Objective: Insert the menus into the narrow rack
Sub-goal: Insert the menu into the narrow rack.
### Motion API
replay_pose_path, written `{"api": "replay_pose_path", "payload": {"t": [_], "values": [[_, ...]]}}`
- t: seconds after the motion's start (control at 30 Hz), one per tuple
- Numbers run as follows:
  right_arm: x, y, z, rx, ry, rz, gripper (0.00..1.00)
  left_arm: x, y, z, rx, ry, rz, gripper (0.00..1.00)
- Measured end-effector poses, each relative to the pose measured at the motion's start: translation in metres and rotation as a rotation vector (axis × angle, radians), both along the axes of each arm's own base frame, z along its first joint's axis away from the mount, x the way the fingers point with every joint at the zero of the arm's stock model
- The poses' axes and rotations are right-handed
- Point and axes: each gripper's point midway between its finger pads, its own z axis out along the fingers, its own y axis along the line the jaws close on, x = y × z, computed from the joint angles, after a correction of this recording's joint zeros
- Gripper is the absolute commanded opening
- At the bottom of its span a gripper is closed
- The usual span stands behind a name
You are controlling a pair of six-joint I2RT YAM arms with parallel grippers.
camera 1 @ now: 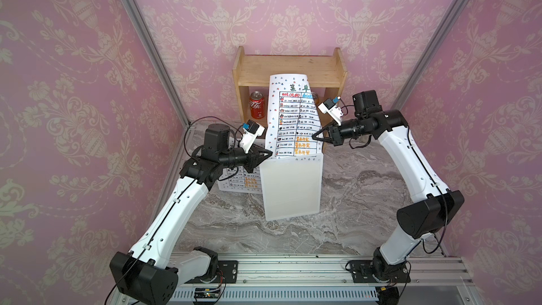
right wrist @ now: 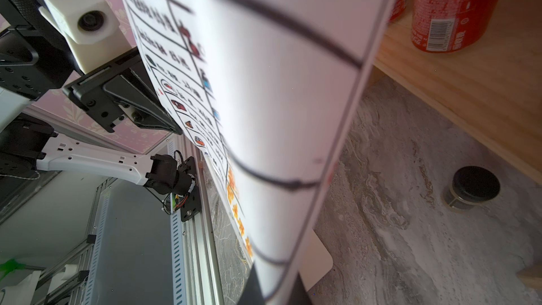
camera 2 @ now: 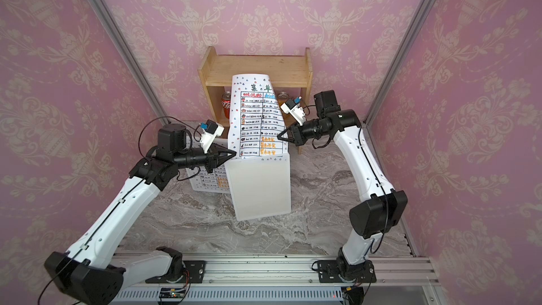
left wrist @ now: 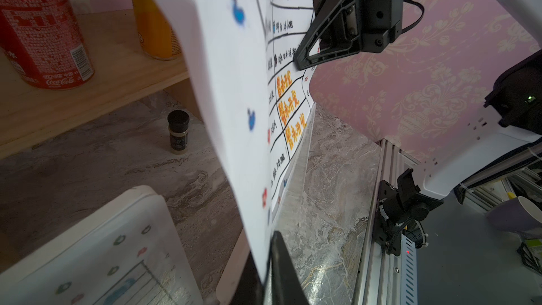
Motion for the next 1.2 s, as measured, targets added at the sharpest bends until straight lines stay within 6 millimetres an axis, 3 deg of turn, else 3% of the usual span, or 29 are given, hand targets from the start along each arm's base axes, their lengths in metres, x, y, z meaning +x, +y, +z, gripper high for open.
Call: {"api": "replay_pose_path", "payload": {"t": [0.33,0.63,0.77,0.87,1.07,1.2], "values": [[0.001,0.0,-0.006,-0.015,0.005,-0.007,0.08,0.008,0.005,-0.003,0.027,-0.009,0.05,0.41],[-0.001,0.001,-0.013,-0.023,0.017,-0.003,0.07,0.027,0.002,0.007,0.032,-0.033,0.063,0.43],[-0.001,0.0,-0.012,-0.03,0.003,-0.003,0.07,0.043,-0.003,0.013,0.03,-0.041,0.063,0.38],[0.0,-0.001,-0.013,-0.038,0.0,-0.009,0.07,0.05,-0.005,0.013,0.031,-0.041,0.062,0.25],[0.001,-0.001,-0.014,-0.043,-0.001,-0.013,0.07,0.048,-0.005,0.013,0.033,-0.048,0.06,0.13],[0.001,-0.001,-0.014,-0.043,-0.002,-0.013,0.07,0.041,-0.003,0.012,0.034,-0.051,0.059,0.1]]}}
